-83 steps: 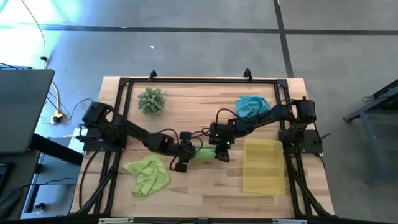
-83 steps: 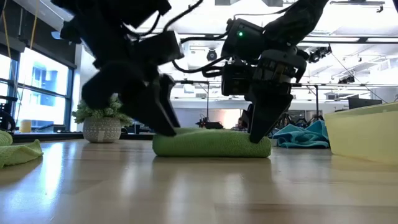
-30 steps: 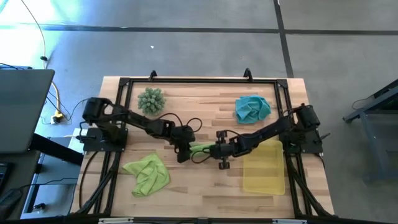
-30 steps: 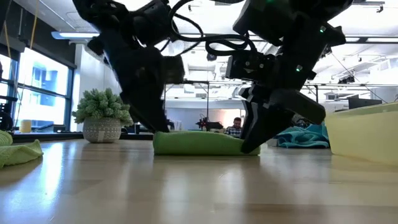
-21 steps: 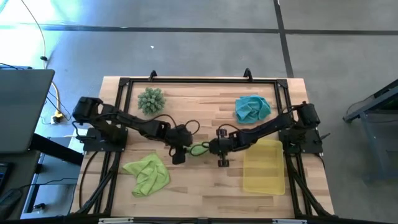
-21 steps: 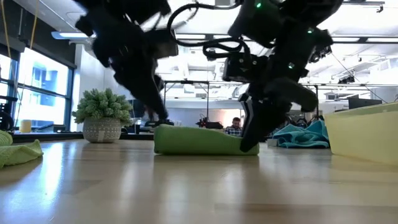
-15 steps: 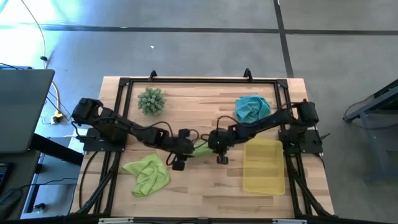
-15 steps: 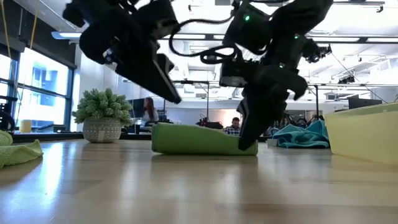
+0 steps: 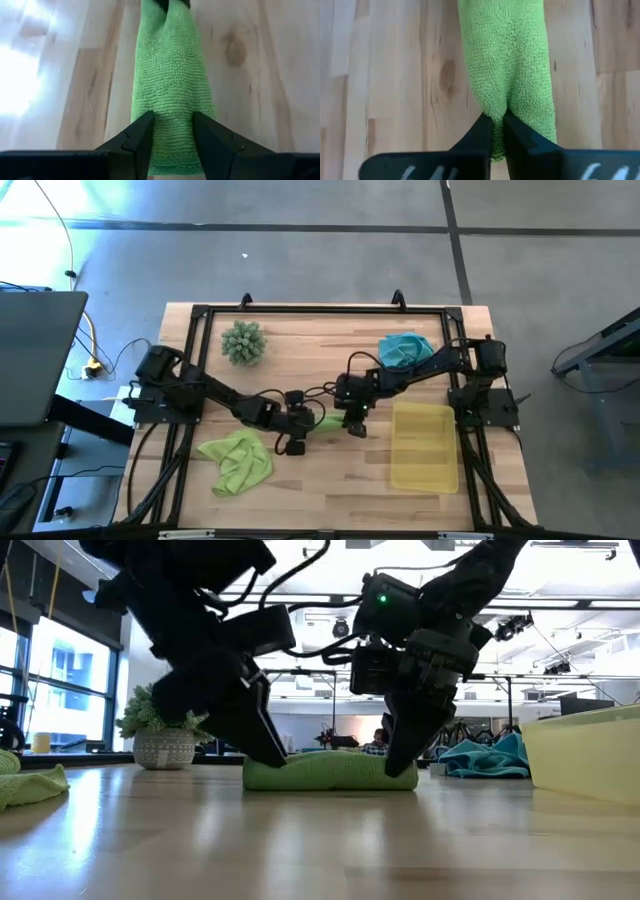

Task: Roll microfiber towels into tight, uniform cylinder then place into a basket
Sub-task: Roll the green cloth, then put the green cloth into the bin

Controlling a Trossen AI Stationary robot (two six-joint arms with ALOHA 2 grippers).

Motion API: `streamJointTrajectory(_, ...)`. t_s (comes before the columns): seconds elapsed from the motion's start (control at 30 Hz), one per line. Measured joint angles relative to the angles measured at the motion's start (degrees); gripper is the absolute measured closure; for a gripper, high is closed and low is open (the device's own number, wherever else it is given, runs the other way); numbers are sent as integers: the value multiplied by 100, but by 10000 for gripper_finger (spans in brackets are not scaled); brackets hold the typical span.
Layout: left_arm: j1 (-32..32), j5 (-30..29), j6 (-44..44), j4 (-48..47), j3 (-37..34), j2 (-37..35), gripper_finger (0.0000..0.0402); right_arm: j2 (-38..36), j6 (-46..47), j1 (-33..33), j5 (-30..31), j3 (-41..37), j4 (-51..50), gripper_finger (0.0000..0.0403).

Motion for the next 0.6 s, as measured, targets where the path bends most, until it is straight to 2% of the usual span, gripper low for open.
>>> streamJointTrajectory(0.13, 1, -3, -302, 57, 18, 210, 273, -41, -265, 42, 85, 1, 11, 371)
streamJointTrajectory(0.43, 4, 84, -508, 90, 18, 322, 273, -766, -934, 345, 332, -25, -123, 256)
streamJointTrajectory(0.5, 14, 85, -512, 96, 16, 326, 273, -876, -1140, 530, 658, -25, -17, 243)
streamJointTrajectory(0.6, 20, 97, -519, 97, 14, 328, 273, -873, -1694, 901, 1645, -21, 206, 233)
